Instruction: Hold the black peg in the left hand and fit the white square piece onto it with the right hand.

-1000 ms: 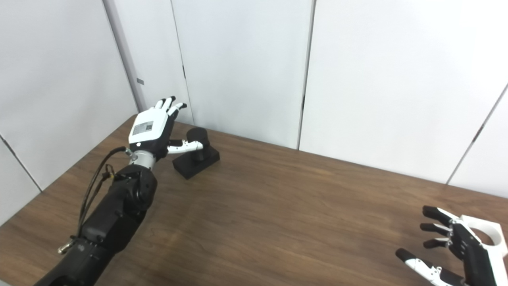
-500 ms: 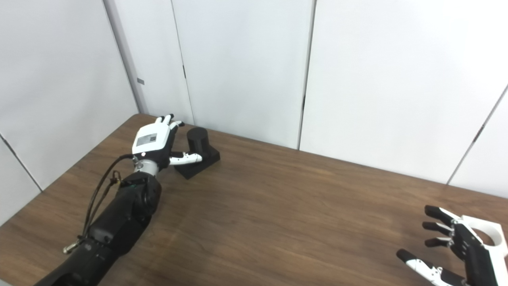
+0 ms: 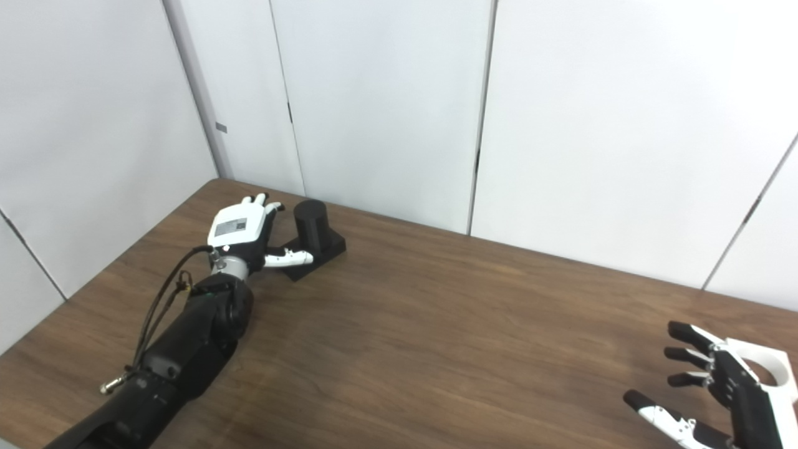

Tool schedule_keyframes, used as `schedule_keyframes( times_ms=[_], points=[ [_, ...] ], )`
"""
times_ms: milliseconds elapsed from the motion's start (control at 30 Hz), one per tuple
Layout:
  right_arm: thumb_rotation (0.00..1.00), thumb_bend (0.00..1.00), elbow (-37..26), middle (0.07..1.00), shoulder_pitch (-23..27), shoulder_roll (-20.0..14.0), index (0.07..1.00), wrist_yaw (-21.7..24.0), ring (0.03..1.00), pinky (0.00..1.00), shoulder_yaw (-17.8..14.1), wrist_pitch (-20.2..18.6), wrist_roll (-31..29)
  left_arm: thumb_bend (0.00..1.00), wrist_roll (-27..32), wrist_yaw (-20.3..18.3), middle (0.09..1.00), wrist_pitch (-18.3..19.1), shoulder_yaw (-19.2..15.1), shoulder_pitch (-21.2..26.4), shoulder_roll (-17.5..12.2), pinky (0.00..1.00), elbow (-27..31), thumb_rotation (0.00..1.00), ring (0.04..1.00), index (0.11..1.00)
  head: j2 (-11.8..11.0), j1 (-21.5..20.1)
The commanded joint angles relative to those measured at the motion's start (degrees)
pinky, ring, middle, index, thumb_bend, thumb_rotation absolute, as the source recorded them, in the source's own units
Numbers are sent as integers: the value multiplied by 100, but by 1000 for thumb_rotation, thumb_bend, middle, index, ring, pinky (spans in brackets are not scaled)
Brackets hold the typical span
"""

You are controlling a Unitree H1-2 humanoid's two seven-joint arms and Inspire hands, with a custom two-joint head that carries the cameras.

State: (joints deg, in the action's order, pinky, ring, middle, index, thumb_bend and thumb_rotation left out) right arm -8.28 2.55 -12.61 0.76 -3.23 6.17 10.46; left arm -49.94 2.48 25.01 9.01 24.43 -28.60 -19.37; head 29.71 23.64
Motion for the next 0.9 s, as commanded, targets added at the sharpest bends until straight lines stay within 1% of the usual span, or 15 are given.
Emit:
schedule_keyframes(
  times_ms=[0, 67, 133, 300, 367, 467, 533, 567, 633, 733, 867],
  points=[
    [231, 642, -219, 786, 114, -72, 755, -4, 711, 535, -40, 90, -16, 1000, -81, 16, 1000, 79, 14, 323, -211, 940, 91, 721, 1000, 865, 15, -11],
    [232, 635, -206, 783, 115, -80, 754, -8, 706, 528, -38, 137, -10, 1000, -40, -51, 1000, 62, 46, 329, -235, 988, 67, 723, 1000, 837, 19, -7],
    [226, 639, -252, 779, 108, -67, 750, -11, 698, 520, -40, 81, 2, 1000, -50, -114, 1000, 29, 98, 342, -274, 998, 54, 692, 1000, 806, 25, -4],
    [210, 634, -339, 784, 92, -50, 756, 0, 705, 524, -39, -40, 1, 1000, -29, -174, 1000, -21, 164, 362, -336, 1000, 48, 627, 1000, 750, 46, -26],
    [209, 632, -352, 784, 90, -50, 756, -6, 706, 526, -33, -34, 8, 1000, 3, -205, 1000, -40, 172, 367, -352, 1000, 52, 595, 1000, 737, 54, -30],
    [196, 630, -397, 786, 78, -38, 757, -6, 706, 528, -32, -58, -8, 1000, 51, -155, 1000, -94, 178, 371, -362, 1000, 1, 557, 1000, 705, 60, -33],
    [175, 622, -426, 787, 71, -30, 757, 4, 704, 526, -36, -63, -50, 1000, 53, -176, 1000, -82, 197, 381, -368, 1000, -38, 534, 1000, 693, 73, -38],
    [159, 618, -438, 789, 68, -28, 756, 7, 704, 525, -38, -73, -61, 1000, 64, -143, 1000, -100, 194, 384, -363, 1000, -74, 528, 1000, 691, 76, -41],
    [146, 612, -451, 788, 59, -31, 758, 5, 708, 529, -42, -80, -59, 1000, 62, 45, 1000, -200, 191, 390, -356, 1000, -204, 507, 1000, 667, 85, -47],
    [148, 604, -489, 790, 48, -43, 762, 4, 713, 534, -38, -99, -17, 1000, 6, 246, 1000, -260, 248, 425, -378, 1000, -489, 492, 1000, 651, 91, -61],
    [120, 594, -547, 793, 32, -41, 761, 13, 715, 542, -50, -158, -47, 998, 3, 309, 1000, -252, 339, 471, -420, 1000, -784, 464, 1000, 651, 104, -60]
  ],
)
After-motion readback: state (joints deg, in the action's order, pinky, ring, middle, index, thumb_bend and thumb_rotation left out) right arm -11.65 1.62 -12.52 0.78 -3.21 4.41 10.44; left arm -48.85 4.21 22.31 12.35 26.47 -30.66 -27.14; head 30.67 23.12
